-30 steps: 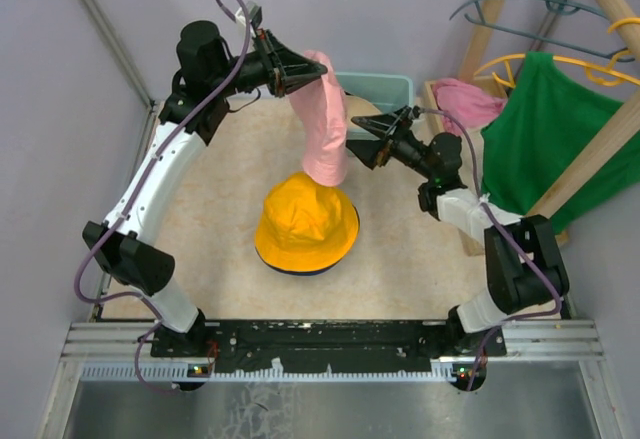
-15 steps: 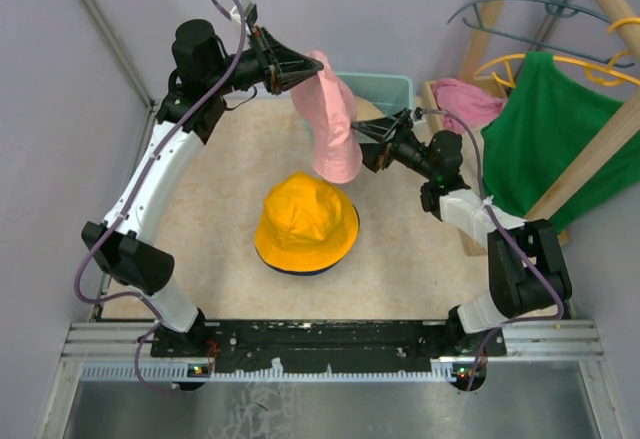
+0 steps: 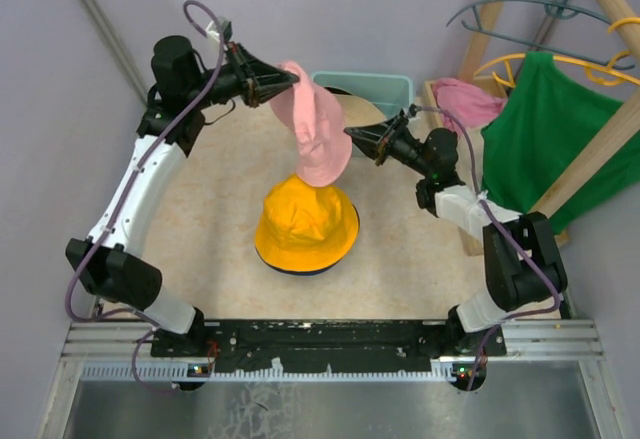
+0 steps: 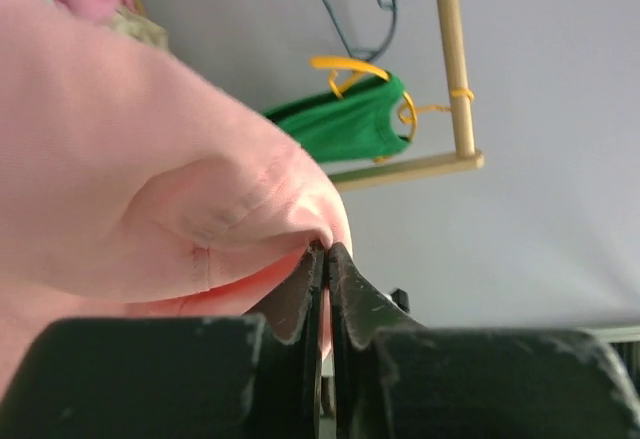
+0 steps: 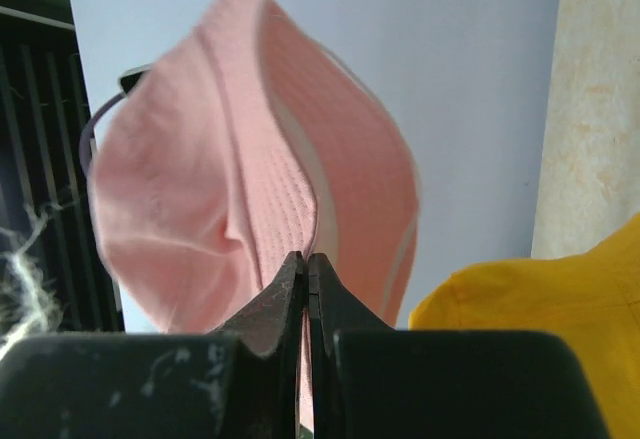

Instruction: Stack the hats

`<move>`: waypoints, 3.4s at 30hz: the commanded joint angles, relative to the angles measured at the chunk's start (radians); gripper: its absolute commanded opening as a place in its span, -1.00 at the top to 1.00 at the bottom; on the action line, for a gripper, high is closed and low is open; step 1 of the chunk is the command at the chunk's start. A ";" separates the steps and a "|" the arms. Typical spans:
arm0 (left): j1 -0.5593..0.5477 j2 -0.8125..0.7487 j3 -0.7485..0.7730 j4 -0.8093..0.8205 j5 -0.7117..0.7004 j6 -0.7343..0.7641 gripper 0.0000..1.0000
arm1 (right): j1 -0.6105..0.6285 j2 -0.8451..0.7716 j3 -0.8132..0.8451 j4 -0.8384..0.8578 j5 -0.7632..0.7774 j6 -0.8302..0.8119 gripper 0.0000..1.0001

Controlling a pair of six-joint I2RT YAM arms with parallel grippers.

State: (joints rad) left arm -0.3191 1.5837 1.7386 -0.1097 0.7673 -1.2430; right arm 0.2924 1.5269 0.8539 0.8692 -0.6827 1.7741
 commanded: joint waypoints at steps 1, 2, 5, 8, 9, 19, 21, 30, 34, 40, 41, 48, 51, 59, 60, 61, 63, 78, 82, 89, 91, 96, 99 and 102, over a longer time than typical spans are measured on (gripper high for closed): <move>0.119 -0.089 -0.073 -0.054 0.016 0.085 0.86 | 0.009 -0.077 0.069 -0.011 -0.011 -0.014 1.00; 0.143 -0.099 -0.073 -0.092 0.020 0.118 0.86 | 0.012 -0.092 0.076 -0.046 -0.011 -0.031 1.00; 0.201 -0.117 -0.046 -0.201 0.035 0.196 0.85 | 0.038 -0.135 0.119 -0.182 -0.007 -0.105 1.00; 0.231 -0.126 -0.032 -0.253 0.064 0.226 0.83 | 0.103 -0.150 0.164 -0.293 0.019 -0.163 1.00; 0.237 -0.127 -0.031 -0.256 0.076 0.225 0.83 | 0.129 -0.149 0.178 -0.318 0.030 -0.176 1.00; 0.282 -0.150 -0.004 -0.399 0.176 0.283 0.80 | 0.256 -0.204 0.187 -0.507 0.098 -0.268 1.00; 0.285 -0.165 -0.018 -0.426 0.191 0.299 0.80 | 0.258 -0.233 0.183 -0.556 0.104 -0.293 1.00; 0.285 -0.282 -0.218 -0.440 0.215 0.309 0.80 | 0.260 -0.372 0.155 -0.797 0.136 -0.416 1.00; 0.285 -0.313 -0.276 -0.438 0.215 0.311 0.80 | 0.264 -0.419 0.119 -0.868 0.151 -0.462 1.00; 0.285 -0.313 -0.288 -0.436 0.208 0.320 0.68 | 0.288 -0.429 0.092 -0.906 0.193 -0.506 1.00; 0.285 -0.310 -0.292 -0.431 0.210 0.320 0.66 | 0.289 -0.429 0.090 -0.911 0.198 -0.513 1.00; 0.283 -0.290 -0.345 -0.301 0.219 0.269 0.45 | 0.289 -0.457 0.084 -0.973 0.279 -0.554 1.00; 0.282 -0.250 -0.308 -0.258 0.225 0.262 0.39 | 0.289 -0.476 0.075 -0.991 0.317 -0.556 1.00; 0.290 -0.201 -0.220 -0.324 0.229 0.356 0.09 | 0.260 -0.516 0.110 -1.093 0.402 -0.609 1.00; 0.291 -0.204 -0.220 -0.333 0.231 0.366 0.08 | 0.254 -0.518 0.116 -1.104 0.402 -0.618 1.00; 0.296 -0.206 -0.221 -0.345 0.236 0.377 0.08 | 0.252 -0.520 0.125 -1.118 0.406 -0.628 1.00; 0.300 -0.215 -0.226 -0.381 0.236 0.414 0.06 | 0.251 -0.522 0.139 -1.137 0.404 -0.640 1.00; 0.311 -0.477 -0.663 -0.390 0.179 0.418 0.01 | 0.374 -0.467 0.333 -1.283 0.408 -0.778 1.00; 0.311 -0.536 -0.698 -0.388 0.172 0.390 -0.02 | 0.436 -0.423 0.379 -1.304 0.420 -0.808 1.00; 0.311 -0.635 -0.704 -0.488 0.188 0.307 -0.07 | 0.482 -0.392 0.385 -1.313 0.481 -0.831 1.00; 0.310 -0.689 -0.740 -0.455 0.185 0.221 -0.09 | 0.482 -0.383 0.391 -1.311 0.488 -0.834 1.00; 0.310 -0.811 -0.840 -0.373 0.202 -0.052 -0.18 | 0.482 -0.371 0.401 -1.307 0.499 -0.835 1.00; 0.310 -0.899 -0.915 -0.239 0.217 -0.309 -0.20 | 0.481 -0.368 0.413 -1.317 0.507 -0.847 1.00; 0.311 -0.967 -0.936 -0.146 0.148 -0.458 -0.22 | 0.481 -0.375 0.411 -1.315 0.515 -0.848 1.00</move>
State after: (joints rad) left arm -0.0120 0.6914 0.8238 -0.4320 0.9581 -1.3952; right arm 0.7647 1.1587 1.2030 -0.4679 -0.1936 0.9516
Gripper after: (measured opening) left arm 0.607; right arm 0.009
